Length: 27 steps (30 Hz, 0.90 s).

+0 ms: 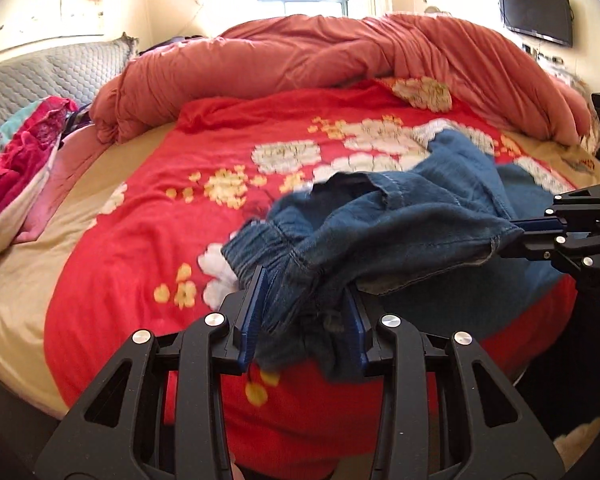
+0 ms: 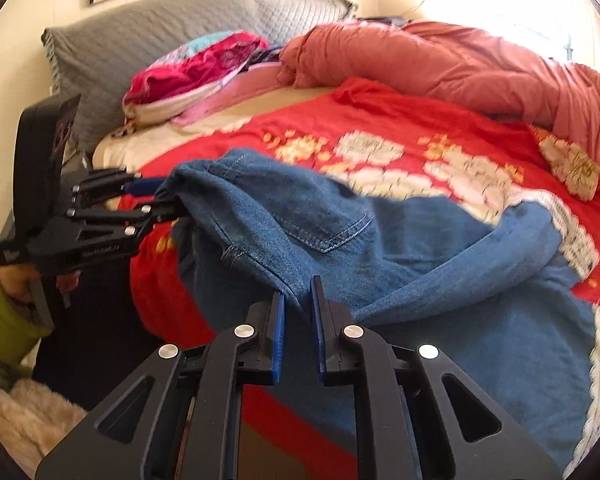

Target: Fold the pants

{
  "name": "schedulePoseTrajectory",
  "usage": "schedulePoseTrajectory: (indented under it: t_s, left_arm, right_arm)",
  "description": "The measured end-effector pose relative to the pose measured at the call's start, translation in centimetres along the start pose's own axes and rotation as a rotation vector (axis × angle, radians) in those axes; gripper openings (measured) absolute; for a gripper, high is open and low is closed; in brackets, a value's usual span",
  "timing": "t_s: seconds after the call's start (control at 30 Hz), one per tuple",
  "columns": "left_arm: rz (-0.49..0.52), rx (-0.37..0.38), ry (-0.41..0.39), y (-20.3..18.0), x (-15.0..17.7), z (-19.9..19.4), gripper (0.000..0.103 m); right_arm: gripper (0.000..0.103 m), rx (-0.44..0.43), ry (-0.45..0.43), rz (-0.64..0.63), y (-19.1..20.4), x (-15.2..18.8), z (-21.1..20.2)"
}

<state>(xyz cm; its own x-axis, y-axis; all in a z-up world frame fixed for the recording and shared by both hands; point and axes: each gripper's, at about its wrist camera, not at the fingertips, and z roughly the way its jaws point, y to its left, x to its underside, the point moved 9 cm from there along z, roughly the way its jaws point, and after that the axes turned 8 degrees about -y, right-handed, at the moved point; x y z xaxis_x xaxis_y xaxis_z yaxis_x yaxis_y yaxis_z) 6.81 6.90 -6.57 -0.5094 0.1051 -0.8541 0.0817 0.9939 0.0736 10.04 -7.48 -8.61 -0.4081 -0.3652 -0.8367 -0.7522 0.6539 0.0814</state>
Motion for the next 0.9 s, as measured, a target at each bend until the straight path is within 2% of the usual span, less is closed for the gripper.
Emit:
schedulePoseTrajectory:
  t_s: [0.07,0.13,0.3,0.4,0.47,0.57,0.67,0.77,0.8,0.87,0.9]
  left_arm:
    - [0.003,0.013,0.019,0.0,0.7,-0.2,0.033]
    - [-0.013,0.018,0.037,0.4,1.4,-0.3,0.043]
    - [-0.148,0.049,0.092,2.4,2.8,-1.2,0.045]
    - [-0.18,0.01,0.06,3.7,1.9,-2.7,0.045]
    - [-0.203,0.014,0.022,4.0,0.5,-3.8,0.045]
    - [-0.23,0.079,-0.008,2.5,-1.8,-3.8,0.045]
    - [-0.225,0.183,0.008,-1.0,-3.1,-2.0,0.045]
    - [-0.171,0.206,0.061,-3.7,-2.4,0.4,0.045]
    - [-0.16,0.194,0.097,-4.1,-1.6,1.3,0.045]
    - [-0.142,0.153,0.182,-4.3,0.9,3.1,0.045]
    - [-0.143,0.153,0.189,-4.4,1.7,3.4,0.045]
  right_arm:
    - [0.011,-0.026,0.036,-0.012,0.6,1.3,0.2]
    - [0.011,-0.039,0.071,-0.034,1.1,2.5,0.5]
    - [0.011,-0.068,0.109,-0.036,2.3,4.1,1.2]
    - [0.013,-0.094,0.105,-0.023,2.6,4.1,1.1]
    - [0.013,-0.1,0.11,-0.017,2.6,4.4,1.2]
    - [0.014,-0.113,0.109,0.0,2.8,4.8,1.1]
    - [0.015,-0.115,0.115,0.027,2.5,5.0,1.1]
    - [0.022,-0.124,0.107,0.07,2.1,4.8,0.1]
    - [0.025,-0.129,0.101,0.078,2.2,4.6,-0.3]
    - [0.026,-0.134,0.06,0.099,1.8,3.9,-1.8]
    - [0.028,-0.123,0.038,0.105,1.5,3.5,-2.4]
